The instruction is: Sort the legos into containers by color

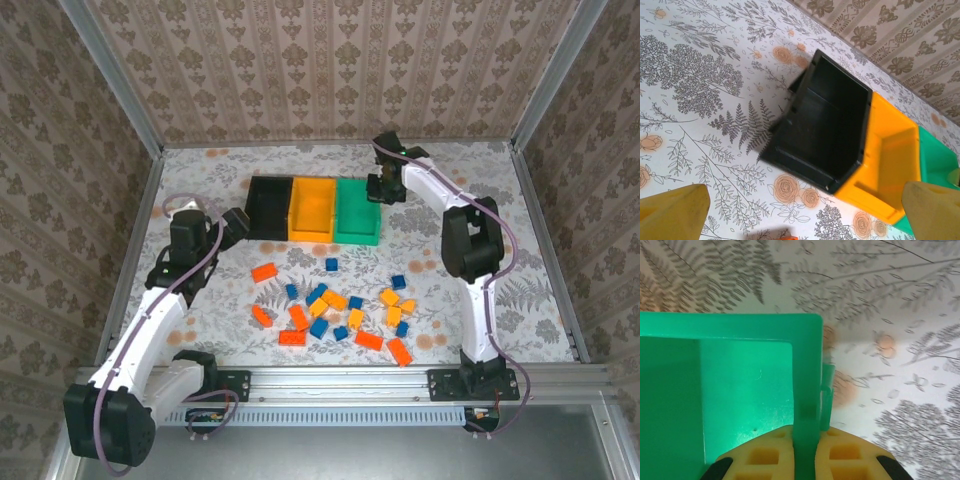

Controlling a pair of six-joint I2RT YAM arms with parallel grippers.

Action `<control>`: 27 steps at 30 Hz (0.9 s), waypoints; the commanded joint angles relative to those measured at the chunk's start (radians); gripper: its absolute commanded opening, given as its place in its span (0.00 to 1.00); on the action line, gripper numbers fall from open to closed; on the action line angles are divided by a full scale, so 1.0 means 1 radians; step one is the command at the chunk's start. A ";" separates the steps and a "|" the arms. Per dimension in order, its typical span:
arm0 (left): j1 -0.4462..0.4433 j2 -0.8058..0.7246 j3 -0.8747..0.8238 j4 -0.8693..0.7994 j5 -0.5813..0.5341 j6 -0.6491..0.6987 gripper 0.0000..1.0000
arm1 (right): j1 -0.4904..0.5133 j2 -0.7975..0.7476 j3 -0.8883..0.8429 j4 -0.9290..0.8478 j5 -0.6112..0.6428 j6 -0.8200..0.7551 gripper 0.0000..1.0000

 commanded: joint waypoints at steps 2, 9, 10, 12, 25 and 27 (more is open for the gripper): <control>-0.014 0.003 0.024 -0.031 0.014 0.018 1.00 | -0.032 -0.098 -0.085 -0.026 -0.076 -0.136 0.00; -0.020 0.003 0.008 -0.038 0.011 0.021 1.00 | -0.071 -0.155 -0.204 0.014 -0.114 -0.175 0.00; -0.020 0.003 0.008 -0.040 0.011 0.023 1.00 | -0.076 -0.162 -0.218 0.022 -0.115 -0.176 0.00; -0.020 0.002 0.005 -0.041 0.010 0.026 1.00 | -0.089 -0.175 -0.238 0.035 -0.115 -0.178 0.00; -0.034 0.045 0.016 -0.070 0.025 0.033 1.00 | -0.088 -0.246 -0.301 0.102 -0.102 -0.124 0.45; -0.043 0.050 0.025 -0.081 0.024 0.034 1.00 | -0.088 -0.285 -0.328 0.134 -0.094 -0.092 0.53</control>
